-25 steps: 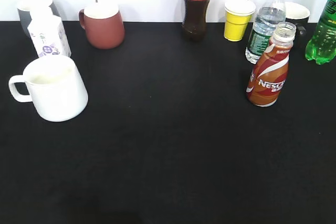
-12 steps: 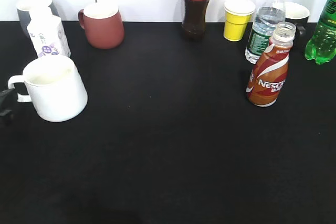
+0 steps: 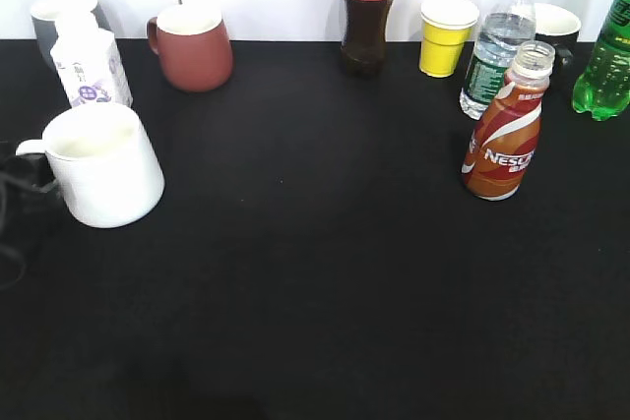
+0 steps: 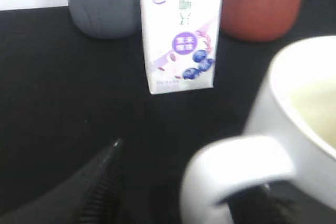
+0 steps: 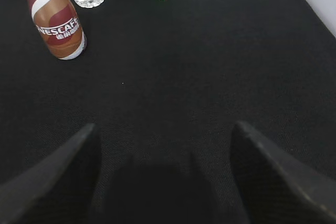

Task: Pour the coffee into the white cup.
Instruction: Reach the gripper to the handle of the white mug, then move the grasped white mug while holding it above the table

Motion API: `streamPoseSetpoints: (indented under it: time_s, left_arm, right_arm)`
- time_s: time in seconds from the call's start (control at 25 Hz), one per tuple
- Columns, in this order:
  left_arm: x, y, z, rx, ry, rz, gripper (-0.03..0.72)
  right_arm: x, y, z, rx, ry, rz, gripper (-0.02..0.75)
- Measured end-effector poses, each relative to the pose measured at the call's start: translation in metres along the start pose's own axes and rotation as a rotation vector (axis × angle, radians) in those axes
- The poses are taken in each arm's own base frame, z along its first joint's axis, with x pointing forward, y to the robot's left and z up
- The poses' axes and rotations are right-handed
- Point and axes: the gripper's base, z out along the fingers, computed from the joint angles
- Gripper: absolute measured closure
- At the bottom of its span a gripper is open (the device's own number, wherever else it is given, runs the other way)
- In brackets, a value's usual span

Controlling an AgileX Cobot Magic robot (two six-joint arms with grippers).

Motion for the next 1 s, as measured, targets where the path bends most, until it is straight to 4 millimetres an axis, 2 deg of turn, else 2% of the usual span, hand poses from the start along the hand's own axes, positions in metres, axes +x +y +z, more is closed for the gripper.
streamPoseSetpoints:
  time_s: [0.08,0.12,0.24,0.28,0.48,0.6,0.72,0.8,0.88,1.0]
  left_arm:
    - [-0.001,0.005,0.017,-0.012,-0.008,-0.003,0.237]
    - [-0.001,0.007,0.027,-0.013,-0.021,-0.003,0.279]
    - [-0.002,0.006,0.05,0.028,-0.087,0.017,0.61]
    - [0.0,0.006,0.052,0.036,-0.099,0.015,0.643]
    - [-0.002,0.002,0.05,0.079,-0.123,0.037,0.646]
    - [-0.009,-0.005,0.027,0.128,-0.139,0.071,0.646]
    - [-0.034,-0.019,0.007,0.259,-0.223,0.071,0.648]
    - [-0.043,-0.034,0.0,0.346,-0.251,0.07,0.648]
    - [-0.051,-0.054,0.005,0.432,-0.274,0.107,0.648]
    - [-0.07,-0.075,0.021,0.482,-0.277,0.162,0.648]
  right_arm:
    - [0.0,0.0,0.0,0.0,0.0,0.0,0.155]
    - [0.0,0.0,0.0,0.0,0.0,0.0,0.155]
    - [0.0,0.0,0.0,0.0,0.0,0.0,0.155]
    - [0.0,0.0,0.0,0.0,0.0,0.0,0.155]
    - [0.0,0.0,0.0,0.0,0.0,0.0,0.155]
    - [0.0,0.0,0.0,0.0,0.0,0.0,0.155]
    - [0.0,0.0,0.0,0.0,0.0,0.0,0.155]
    - [0.0,0.0,0.0,0.0,0.0,0.0,0.155]
    - [0.0,0.0,0.0,0.0,0.0,0.0,0.155]
    - [0.0,0.0,0.0,0.0,0.0,0.0,0.155]
